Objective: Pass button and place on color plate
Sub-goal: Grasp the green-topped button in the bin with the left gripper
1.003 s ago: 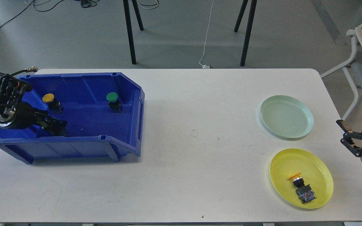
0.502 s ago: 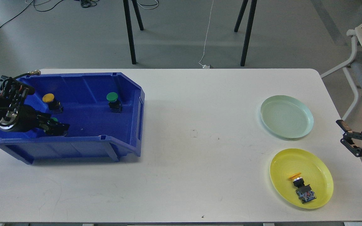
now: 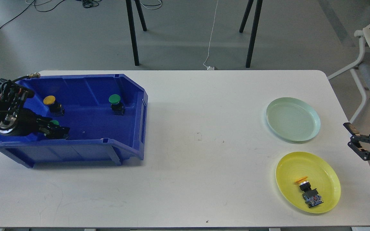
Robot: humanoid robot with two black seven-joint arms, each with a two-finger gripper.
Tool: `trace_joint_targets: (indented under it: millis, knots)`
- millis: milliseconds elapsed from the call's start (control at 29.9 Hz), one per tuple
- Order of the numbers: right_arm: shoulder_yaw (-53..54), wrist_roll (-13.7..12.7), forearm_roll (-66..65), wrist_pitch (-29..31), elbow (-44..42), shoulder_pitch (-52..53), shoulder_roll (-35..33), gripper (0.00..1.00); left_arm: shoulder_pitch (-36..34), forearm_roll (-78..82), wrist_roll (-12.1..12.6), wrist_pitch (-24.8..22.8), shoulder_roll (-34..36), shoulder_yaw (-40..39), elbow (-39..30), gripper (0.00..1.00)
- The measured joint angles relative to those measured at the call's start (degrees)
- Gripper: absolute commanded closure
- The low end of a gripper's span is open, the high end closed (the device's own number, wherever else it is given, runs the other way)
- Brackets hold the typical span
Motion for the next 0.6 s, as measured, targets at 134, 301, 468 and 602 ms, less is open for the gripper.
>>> trace_joint_targets:
  millis: [134, 301, 468, 602]
  knots:
    - [0.0, 0.0, 0.0, 0.0, 0.0, -0.1, 0.0, 0.0, 0.0, -0.6, 0.0, 0.0, 0.0, 0.1, 0.2, 0.56]
    - [0.1, 0.0, 0.0, 0.0, -0.1, -0.1, 0.0, 0.0, 0.0, -0.7, 0.0, 0.0, 0.0, 0.2, 0.3, 0.86]
    - [0.1, 0.0, 0.0, -0.1, -0.1, -0.1, 0.0, 0.0, 0.3, -0.8, 0.0, 0.0, 0.0, 0.2, 0.3, 0.87]
    - [0.1, 0.0, 0.0, -0.1, -0.1, -0.1, 0.0, 0.0, 0.3, -0.9, 0.0, 0.0, 0.0, 0.0, 0.4, 0.87]
